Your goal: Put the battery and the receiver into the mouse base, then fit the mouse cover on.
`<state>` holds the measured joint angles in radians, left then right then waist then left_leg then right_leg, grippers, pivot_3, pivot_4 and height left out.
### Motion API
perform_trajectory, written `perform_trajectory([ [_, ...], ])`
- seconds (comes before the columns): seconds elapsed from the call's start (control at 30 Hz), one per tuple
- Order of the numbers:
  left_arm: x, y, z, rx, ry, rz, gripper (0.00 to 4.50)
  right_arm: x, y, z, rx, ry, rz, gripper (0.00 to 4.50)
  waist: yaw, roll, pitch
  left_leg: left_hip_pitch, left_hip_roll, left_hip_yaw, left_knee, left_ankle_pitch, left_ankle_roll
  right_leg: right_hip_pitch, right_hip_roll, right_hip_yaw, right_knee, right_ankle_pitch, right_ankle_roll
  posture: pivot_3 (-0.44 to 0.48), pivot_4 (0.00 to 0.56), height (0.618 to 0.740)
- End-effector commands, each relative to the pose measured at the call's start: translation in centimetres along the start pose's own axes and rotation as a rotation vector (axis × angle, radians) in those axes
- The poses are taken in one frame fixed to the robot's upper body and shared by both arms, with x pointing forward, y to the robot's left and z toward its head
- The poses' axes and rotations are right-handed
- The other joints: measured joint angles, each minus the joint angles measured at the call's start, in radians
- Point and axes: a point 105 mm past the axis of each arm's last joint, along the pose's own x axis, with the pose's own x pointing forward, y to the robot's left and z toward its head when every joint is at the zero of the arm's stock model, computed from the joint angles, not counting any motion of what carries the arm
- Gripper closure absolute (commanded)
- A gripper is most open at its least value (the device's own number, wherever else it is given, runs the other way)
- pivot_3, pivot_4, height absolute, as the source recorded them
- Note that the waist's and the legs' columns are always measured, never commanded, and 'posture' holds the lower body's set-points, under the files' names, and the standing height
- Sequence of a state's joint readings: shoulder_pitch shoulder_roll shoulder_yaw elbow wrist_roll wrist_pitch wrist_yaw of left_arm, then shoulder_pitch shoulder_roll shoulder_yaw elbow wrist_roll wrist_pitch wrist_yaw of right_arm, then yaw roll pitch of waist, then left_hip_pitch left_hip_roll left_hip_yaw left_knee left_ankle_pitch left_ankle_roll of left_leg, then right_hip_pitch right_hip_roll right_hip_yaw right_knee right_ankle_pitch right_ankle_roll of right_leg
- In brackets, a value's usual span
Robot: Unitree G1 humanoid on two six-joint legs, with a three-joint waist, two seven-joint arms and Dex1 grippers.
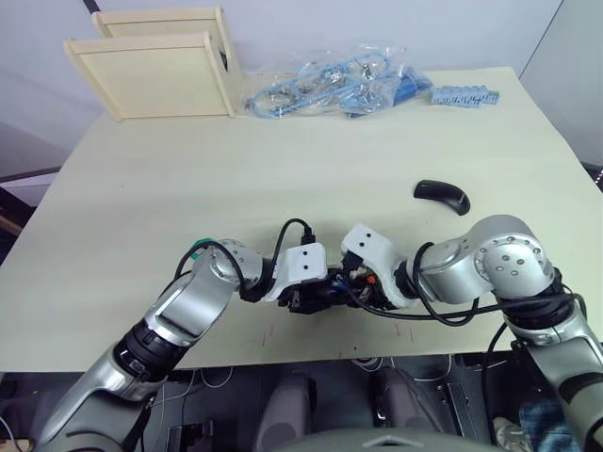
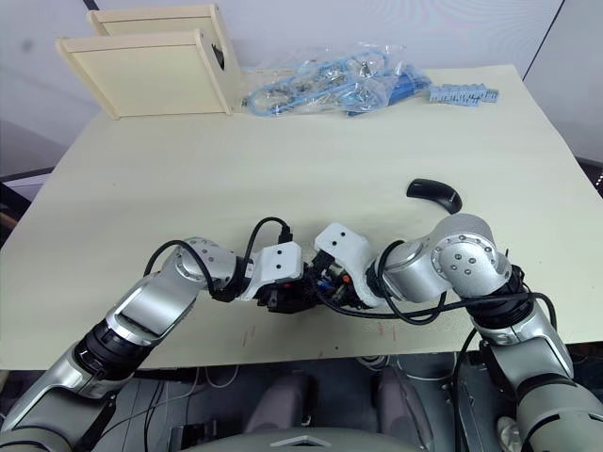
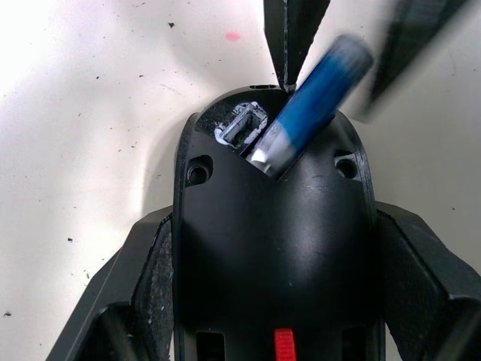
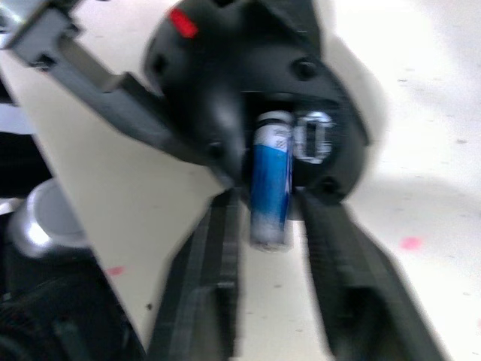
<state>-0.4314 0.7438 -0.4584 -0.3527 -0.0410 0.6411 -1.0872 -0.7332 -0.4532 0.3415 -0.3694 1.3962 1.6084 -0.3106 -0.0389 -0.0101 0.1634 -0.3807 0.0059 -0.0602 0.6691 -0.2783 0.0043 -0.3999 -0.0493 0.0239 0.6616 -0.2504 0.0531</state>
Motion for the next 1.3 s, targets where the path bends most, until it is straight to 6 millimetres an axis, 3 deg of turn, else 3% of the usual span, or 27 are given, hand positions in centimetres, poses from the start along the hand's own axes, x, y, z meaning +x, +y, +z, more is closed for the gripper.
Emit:
perform_trajectory([
  [0.03,0.9,-1.1,-1.1,-0.026,0.036,-0.041,1.55,-0.7,-0.1,0.4,-0.011,-0.02,-0.005,2.6,0.0,0.0,0.0,0.0,0.0,0.0,0.0,0.0,0.0,0.0,0.0,0.0,0.0,0.0,0.0,0.0,0.15,0.74],
  [0.2,0.9,-1.2,-1.1,-0.026,0.033,-0.042,1.55,-1.6,-0.1,0.8,-0.027,-0.064,-0.02,2.6,0.002,0.0,0.0,-0.002,0.0,0.0,0.0,0.0,0.0,-0.001,0.0,0.0,-0.001,0.0,0.0,0.0,0.15,0.74],
  [0.3,0.8,-1.2,-1.2,-0.026,0.033,-0.043,1.55,-3.3,0.0,-0.5,-0.045,-0.121,-0.043,2.6,0.012,0.0,0.0,-0.004,-0.001,-0.001,0.0,0.0,0.0,-0.002,-0.001,-0.001,-0.002,0.0,0.0,0.0,0.15,0.74],
  [0.4,0.8,-1.2,-1.2,-0.026,0.033,-0.045,1.55,-4.5,1.0,-0.3,-0.086,-0.265,-0.066,2.6,0.012,0.0,0.001,-0.006,0.0,-0.001,0.0,0.0,0.0,-0.003,-0.001,-0.002,-0.004,0.0,0.0,0.0,0.15,0.74],
  [0.57,0.8,-1.1,-1.3,-0.027,0.036,-0.048,1.55,-5.4,3.9,-0.9,-0.152,-0.454,0.079,2.6,0.013,0.0,0.001,-0.006,0.0,-0.001,0.0,0.0,0.0,-0.004,0.0,-0.002,-0.003,0.0,0.001,0.0,0.15,0.74],
  [0.67,0.9,-1.1,-1.3,-0.027,0.036,-0.048,1.55,-5.5,3.3,-0.3,-0.165,-0.562,0.032,2.6,0.009,0.0,0.001,-0.004,0.0,0.0,0.0,0.0,0.0,-0.003,0.0,0.0,-0.003,-0.001,0.003,0.0,0.15,0.74],
  [0.77,0.7,-1.1,-1.3,-0.026,0.037,-0.048,1.55,-4.6,2.4,-0.4,-0.114,-0.637,0.006,2.6,0.009,-0.002,0.0,-0.003,0.0,0.001,0.0,0.0,0.0,-0.002,0.0,0.0,-0.003,-0.002,0.004,0.0,0.15,0.74],
  [0.87,0.7,-1.2,-1.2,-0.025,0.037,-0.05,1.55,-3.3,1.7,-1.2,-0.118,-0.645,-0.012,3.77,0.009,-0.002,0.0,-0.003,0.0,0.001,0.0,0.0,0.0,-0.002,0.0,-0.001,-0.003,-0.001,0.002,0.0,0.15,0.74],
  [0.9,0.7,-1.2,-1.2,-0.025,0.038,-0.05,1.55,-2.9,1.4,-1.2,-0.107,-0.658,-0.024,4.42,0.009,-0.002,0.0,-0.003,0.0,0.002,0.0,0.0,0.0,-0.002,0.0,0.0,-0.003,0.0,0.001,0.0,0.15,0.74],
  [1.3,0.6,-1.3,-0.9,-0.026,0.04,-0.048,1.55,-0.8,0.9,-1.7,-0.101,-0.75,-0.028,4.42,0.009,-0.002,0.0,-0.003,0.0,0.001,0.0,0.0,0.0,-0.002,0.0,0.0,-0.002,0.0,0.001,0.0,0.15,0.74],
])
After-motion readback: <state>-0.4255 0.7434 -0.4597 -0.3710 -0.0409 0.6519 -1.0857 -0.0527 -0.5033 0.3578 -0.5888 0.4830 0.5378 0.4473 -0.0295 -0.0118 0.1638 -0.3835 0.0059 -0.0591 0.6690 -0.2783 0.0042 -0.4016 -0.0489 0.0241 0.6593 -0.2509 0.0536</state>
